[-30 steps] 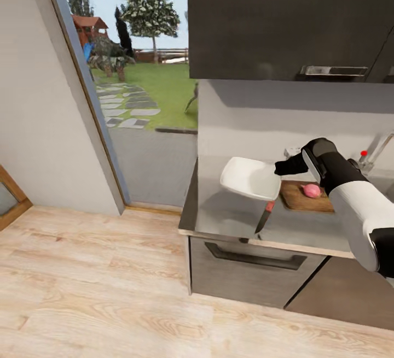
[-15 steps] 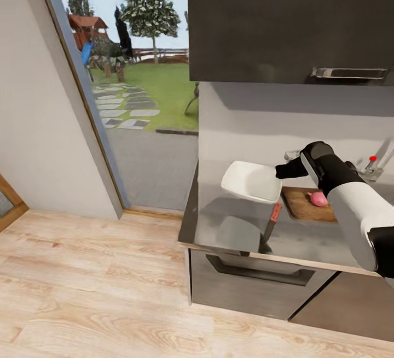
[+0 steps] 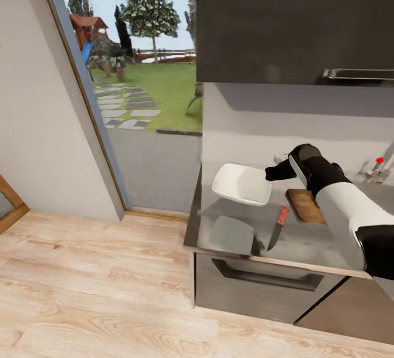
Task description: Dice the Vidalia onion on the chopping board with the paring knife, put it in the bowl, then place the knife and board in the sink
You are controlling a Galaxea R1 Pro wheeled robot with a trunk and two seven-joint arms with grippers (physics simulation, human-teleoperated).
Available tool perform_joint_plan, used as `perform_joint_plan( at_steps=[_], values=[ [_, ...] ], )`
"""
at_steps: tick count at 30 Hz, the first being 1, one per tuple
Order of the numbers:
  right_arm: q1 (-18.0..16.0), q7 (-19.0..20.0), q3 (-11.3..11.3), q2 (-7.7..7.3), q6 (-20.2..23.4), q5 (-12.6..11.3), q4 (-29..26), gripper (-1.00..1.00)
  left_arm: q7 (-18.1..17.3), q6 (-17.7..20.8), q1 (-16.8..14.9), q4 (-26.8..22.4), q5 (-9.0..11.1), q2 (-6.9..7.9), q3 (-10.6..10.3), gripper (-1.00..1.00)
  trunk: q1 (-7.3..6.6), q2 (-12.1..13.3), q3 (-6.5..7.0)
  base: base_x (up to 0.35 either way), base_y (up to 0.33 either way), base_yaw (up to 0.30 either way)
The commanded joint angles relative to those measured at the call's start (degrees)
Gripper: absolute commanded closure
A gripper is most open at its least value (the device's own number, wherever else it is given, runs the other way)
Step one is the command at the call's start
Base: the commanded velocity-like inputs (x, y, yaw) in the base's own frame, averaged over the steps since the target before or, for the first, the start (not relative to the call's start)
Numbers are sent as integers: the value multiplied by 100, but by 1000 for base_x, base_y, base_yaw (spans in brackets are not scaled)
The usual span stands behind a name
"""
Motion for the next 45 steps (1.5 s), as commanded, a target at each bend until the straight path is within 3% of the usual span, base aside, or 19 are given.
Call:
perform_joint_plan(
  at_steps=[1, 7, 19, 25, 30, 36, 45],
  values=[
    [-2, 40, 31, 12, -7, 32, 112, 100, -32, -44, -12, 32, 61, -3, -44, -100, 5, -12, -11, 154, 243, 0],
    [0, 40, 31, 42, -583, 37, 629, 100, -32, -44, -12, 32, 63, -3, -44, -100, 5, -12, -11, 116, 155, 0],
    [1, 48, 22, -4, -978, 41, 1059, 100, -32, -44, -12, 33, 66, -3, -44, -100, 5, -12, -11, 4, 5, 0],
    [1, 76, -6, 25, -1075, 95, 1135, 100, -11, -77, -12, 42, 79, -11, -44, -100, 5, -12, -11, 0, 0, 0],
    [1, 39, -136, 84, -936, -9, 1299, 100, -19, -55, -12, 47, 78, -14, -44, -100, 5, -12, -11, 0, 0, 0],
    [1, -54, -278, 87, -1114, -92, 1495, 100, -23, -36, -12, 50, 83, -12, -44, -100, 5, -12, -11, 0, 0, 0],
    [1, -58, -269, 90, -1122, -142, 1613, 100, -23, -35, -12, 50, 83, -12, -44, -100, 5, -12, -11, 0, 0, 0]
  ],
)
